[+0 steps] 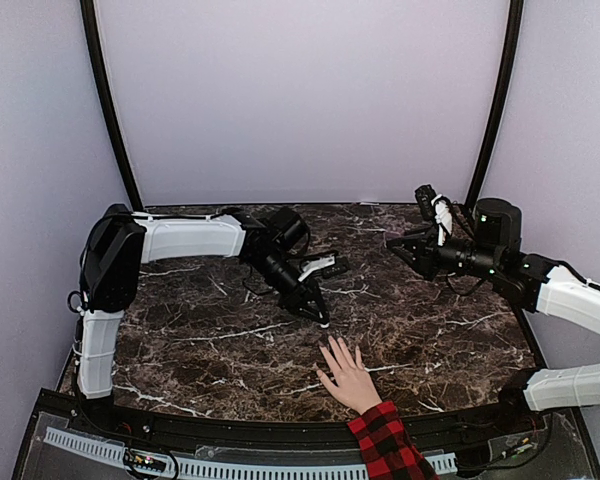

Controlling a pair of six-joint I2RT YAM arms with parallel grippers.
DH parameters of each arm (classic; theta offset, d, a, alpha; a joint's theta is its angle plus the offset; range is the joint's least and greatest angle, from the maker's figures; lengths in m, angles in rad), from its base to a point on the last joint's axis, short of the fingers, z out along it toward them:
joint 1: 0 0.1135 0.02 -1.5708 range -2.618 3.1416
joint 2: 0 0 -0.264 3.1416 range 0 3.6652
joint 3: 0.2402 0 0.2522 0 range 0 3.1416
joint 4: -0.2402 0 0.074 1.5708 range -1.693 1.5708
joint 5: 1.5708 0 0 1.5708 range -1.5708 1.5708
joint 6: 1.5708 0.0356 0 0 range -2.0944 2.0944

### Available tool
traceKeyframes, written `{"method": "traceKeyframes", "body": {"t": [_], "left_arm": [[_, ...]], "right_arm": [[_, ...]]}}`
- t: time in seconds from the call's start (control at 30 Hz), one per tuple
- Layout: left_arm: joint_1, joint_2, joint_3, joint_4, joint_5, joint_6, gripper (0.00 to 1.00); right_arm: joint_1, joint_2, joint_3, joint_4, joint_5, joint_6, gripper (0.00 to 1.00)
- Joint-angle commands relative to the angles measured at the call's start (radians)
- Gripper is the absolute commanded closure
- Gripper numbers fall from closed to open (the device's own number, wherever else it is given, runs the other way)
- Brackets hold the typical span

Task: Paint the nails
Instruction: Paint the nail with the hand.

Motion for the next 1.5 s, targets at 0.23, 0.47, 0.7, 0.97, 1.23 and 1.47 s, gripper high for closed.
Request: {"method": "traceKeyframes", "body": {"t": [0.23, 0.47, 0.7, 0.97, 1.23, 1.47], "left_arm": [[-0.007, 0.010, 0.013, -0.036, -0.014, 0.024, 1.00], [-0.008, 0.018, 0.011, -0.040, -0.038, 0.025, 1.00], [-0.008, 0.022, 0.007, -0.043, -0.061, 0.027, 1.00], [-0.008, 0.024, 0.002, -0.057, -0.106, 0.040, 1.00], [-0.004, 0.024, 0.002, -0.069, -0.135, 0.046, 1.00], [0.005, 0.016, 0.003, -0.076, -0.145, 0.048, 1.00]], "right_arm": [[-0.007, -0.017, -0.004, 0.052, 0.007, 0.000, 1.00], [-0.007, -0.019, -0.005, 0.052, 0.008, 0.000, 1.00], [-0.007, -0.020, -0.005, 0.052, 0.008, 0.000, 1.00], [-0.007, -0.020, -0.005, 0.052, 0.010, 0.000, 1.00], [-0.007, -0.023, -0.006, 0.051, 0.010, 0.000, 1.00], [-0.008, -0.026, -0.006, 0.049, 0.009, 0.000, 1.00]]}}
